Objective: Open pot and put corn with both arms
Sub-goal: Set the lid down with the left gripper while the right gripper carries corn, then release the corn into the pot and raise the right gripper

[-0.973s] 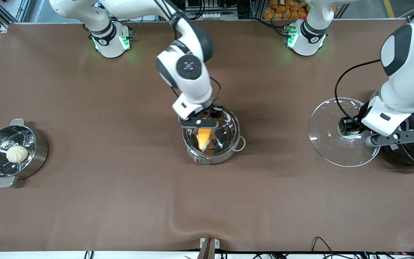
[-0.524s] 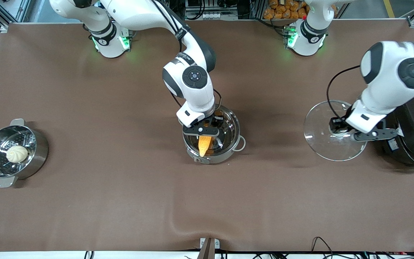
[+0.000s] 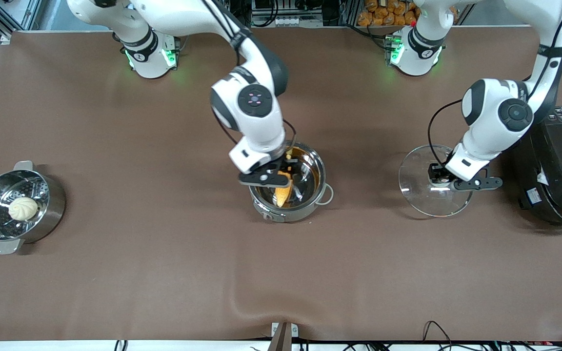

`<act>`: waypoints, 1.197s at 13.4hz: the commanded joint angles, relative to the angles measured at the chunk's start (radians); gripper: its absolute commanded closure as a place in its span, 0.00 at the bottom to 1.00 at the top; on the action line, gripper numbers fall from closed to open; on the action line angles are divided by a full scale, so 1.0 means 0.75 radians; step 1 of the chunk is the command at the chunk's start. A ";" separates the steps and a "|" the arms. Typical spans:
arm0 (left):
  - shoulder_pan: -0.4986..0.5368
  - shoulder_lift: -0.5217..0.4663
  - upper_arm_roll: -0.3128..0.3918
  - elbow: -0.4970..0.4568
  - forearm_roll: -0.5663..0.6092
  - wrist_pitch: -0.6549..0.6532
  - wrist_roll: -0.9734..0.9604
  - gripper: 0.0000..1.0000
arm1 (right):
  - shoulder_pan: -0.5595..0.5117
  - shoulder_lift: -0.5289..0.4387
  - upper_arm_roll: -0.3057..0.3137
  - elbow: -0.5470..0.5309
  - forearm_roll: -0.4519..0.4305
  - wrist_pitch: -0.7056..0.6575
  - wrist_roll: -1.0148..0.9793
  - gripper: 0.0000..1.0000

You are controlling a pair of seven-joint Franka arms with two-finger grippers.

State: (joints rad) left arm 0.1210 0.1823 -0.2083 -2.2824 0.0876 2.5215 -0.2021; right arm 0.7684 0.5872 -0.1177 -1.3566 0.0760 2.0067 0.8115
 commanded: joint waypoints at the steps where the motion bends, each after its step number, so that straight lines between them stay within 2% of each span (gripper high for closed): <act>1: 0.019 0.061 -0.013 0.000 -0.029 0.078 0.040 1.00 | -0.165 -0.169 0.020 -0.105 -0.015 -0.072 -0.037 0.00; 3: 0.017 0.098 -0.013 0.000 -0.029 0.099 0.040 1.00 | -0.294 -0.255 0.022 -0.173 -0.021 -0.060 -0.096 0.00; 5: 0.017 0.117 -0.011 0.002 -0.025 0.099 0.040 0.80 | -0.441 -0.333 0.024 -0.224 -0.022 -0.074 -0.324 0.00; 6: 0.019 0.123 -0.011 0.002 -0.015 0.099 0.040 0.36 | -0.498 -0.373 0.024 -0.246 -0.022 -0.076 -0.396 0.00; 7: 0.019 0.109 -0.009 0.002 -0.013 0.099 0.040 0.00 | -0.558 -0.412 0.024 -0.271 -0.022 -0.092 -0.449 0.00; 10: 0.019 -0.009 -0.011 0.006 -0.013 0.062 0.032 0.00 | -0.729 -0.500 0.024 -0.269 -0.022 -0.300 -0.690 0.00; 12: 0.011 -0.146 -0.017 0.067 -0.013 -0.115 0.030 0.00 | -0.828 -0.586 0.022 -0.267 -0.021 -0.462 -0.850 0.00; 14: 0.004 -0.232 -0.045 0.228 -0.023 -0.391 -0.025 0.00 | -0.904 -0.686 0.022 -0.269 -0.026 -0.540 -0.867 0.00; 16: 0.006 -0.259 -0.072 0.457 -0.023 -0.685 -0.043 0.00 | -0.912 -0.728 0.020 -0.237 -0.036 -0.620 -0.867 0.00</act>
State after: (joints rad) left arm 0.1234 0.0105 -0.2429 -2.0765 0.0867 2.1833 -0.2211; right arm 0.0967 0.1015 -0.1265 -1.5115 0.0691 1.5723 0.1607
